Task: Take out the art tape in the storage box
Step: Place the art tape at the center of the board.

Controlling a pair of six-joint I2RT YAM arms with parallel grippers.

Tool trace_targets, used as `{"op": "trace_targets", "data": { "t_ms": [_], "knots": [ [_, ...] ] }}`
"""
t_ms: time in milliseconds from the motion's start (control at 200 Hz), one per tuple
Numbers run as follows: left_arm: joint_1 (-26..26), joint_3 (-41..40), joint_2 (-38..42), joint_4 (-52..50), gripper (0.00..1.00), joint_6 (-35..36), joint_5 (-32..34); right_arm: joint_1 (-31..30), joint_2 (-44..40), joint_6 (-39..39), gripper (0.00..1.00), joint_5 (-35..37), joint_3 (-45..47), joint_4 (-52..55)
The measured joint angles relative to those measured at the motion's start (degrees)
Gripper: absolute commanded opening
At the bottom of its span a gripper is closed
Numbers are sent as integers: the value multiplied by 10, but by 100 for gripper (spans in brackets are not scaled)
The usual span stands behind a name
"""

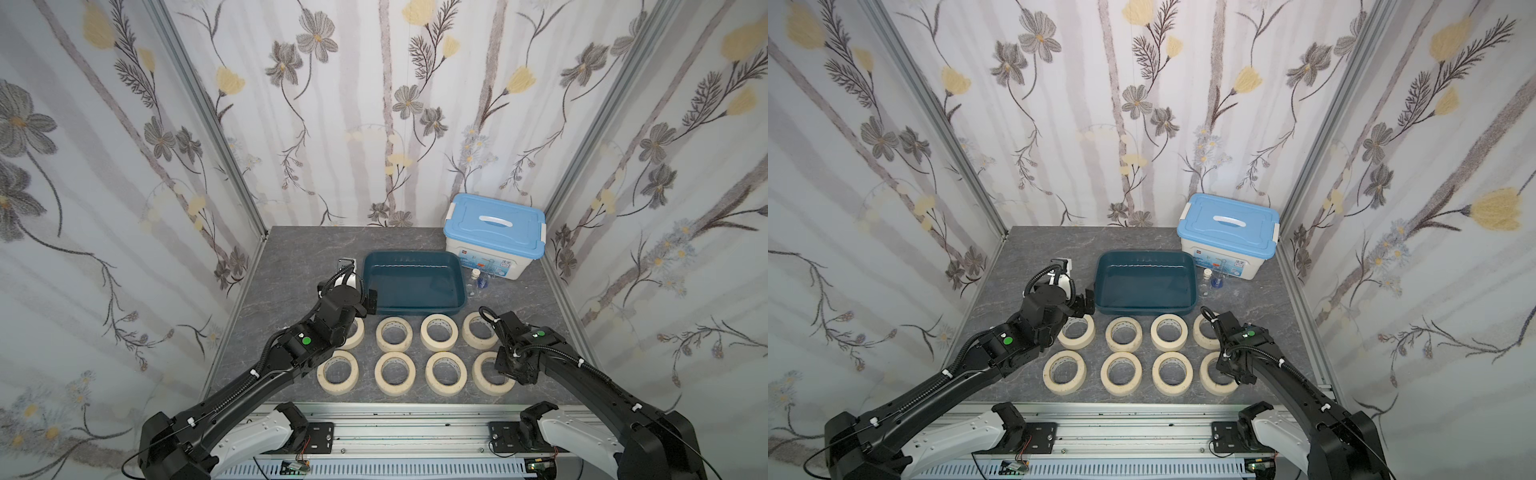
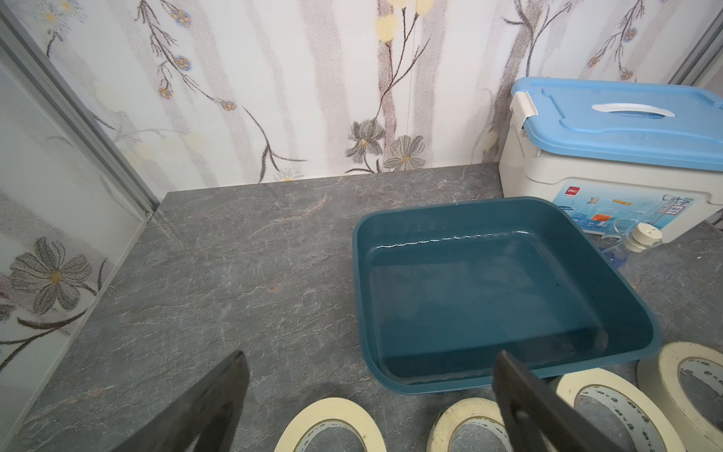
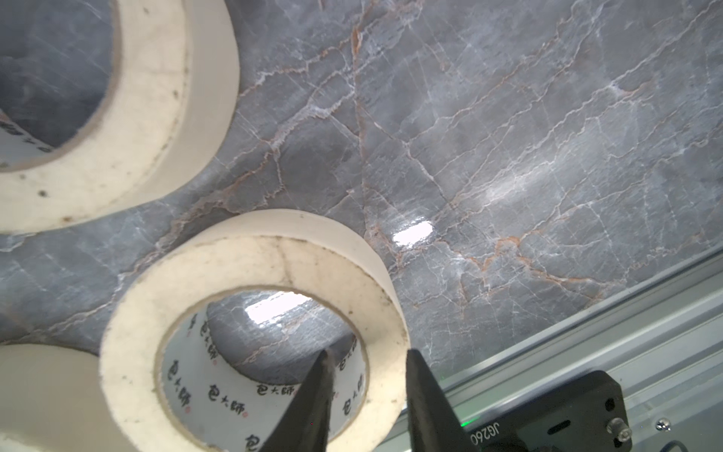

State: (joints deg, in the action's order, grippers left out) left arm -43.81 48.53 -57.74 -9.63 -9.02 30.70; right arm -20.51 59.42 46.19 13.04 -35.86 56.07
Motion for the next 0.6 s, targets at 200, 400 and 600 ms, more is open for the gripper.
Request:
{"op": "trace_targets", "data": {
  "t_ms": [200,400,600],
  "knots": [
    [21,5,-8,0,100,0,-9,3,-14,-20,54,3,-33,2],
    [95,5,7,0,100,-25,-52,30,-13,-60,73,40,-104,2],
    [180,7,20,3,100,-50,-81,73,11,-109,89,88,-188,-2]
  ]
}}
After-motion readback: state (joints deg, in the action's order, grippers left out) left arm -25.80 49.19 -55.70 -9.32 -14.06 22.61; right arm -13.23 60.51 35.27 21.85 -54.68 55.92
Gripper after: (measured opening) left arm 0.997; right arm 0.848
